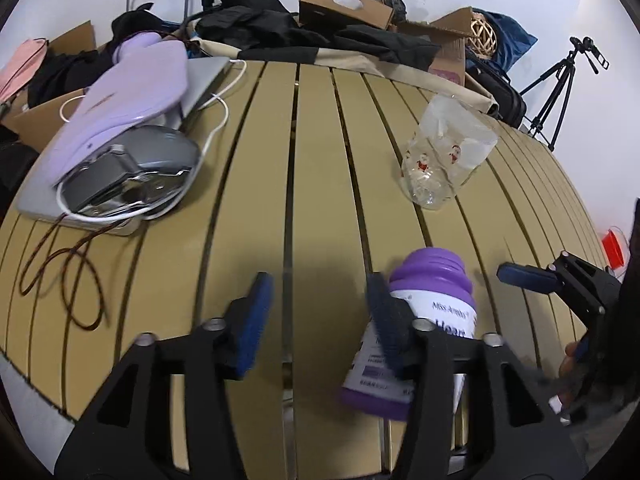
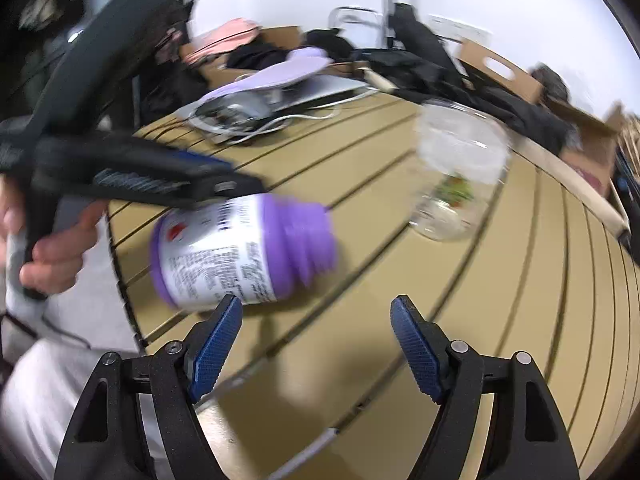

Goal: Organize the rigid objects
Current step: 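Close the left tool on the bottle while the right tool releases it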

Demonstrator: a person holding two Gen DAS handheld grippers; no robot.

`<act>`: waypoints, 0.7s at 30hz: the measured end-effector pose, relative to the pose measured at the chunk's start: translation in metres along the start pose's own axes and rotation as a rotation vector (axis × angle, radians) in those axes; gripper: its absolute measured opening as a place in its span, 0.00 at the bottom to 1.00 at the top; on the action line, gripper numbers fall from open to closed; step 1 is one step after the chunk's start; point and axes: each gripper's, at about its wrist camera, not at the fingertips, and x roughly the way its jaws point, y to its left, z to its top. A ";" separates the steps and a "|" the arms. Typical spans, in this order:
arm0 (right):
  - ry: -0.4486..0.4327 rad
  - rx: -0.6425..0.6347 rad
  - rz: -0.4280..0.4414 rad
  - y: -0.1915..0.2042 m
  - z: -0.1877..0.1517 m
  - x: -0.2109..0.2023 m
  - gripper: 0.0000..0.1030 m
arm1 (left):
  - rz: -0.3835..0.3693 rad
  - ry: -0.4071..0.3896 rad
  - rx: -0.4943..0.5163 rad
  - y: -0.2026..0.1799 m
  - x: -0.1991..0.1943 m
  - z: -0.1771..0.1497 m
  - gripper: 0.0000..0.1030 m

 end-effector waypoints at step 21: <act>-0.055 0.265 0.036 -0.052 0.003 -0.034 0.79 | -0.067 -0.007 0.246 -0.046 0.001 0.005 0.58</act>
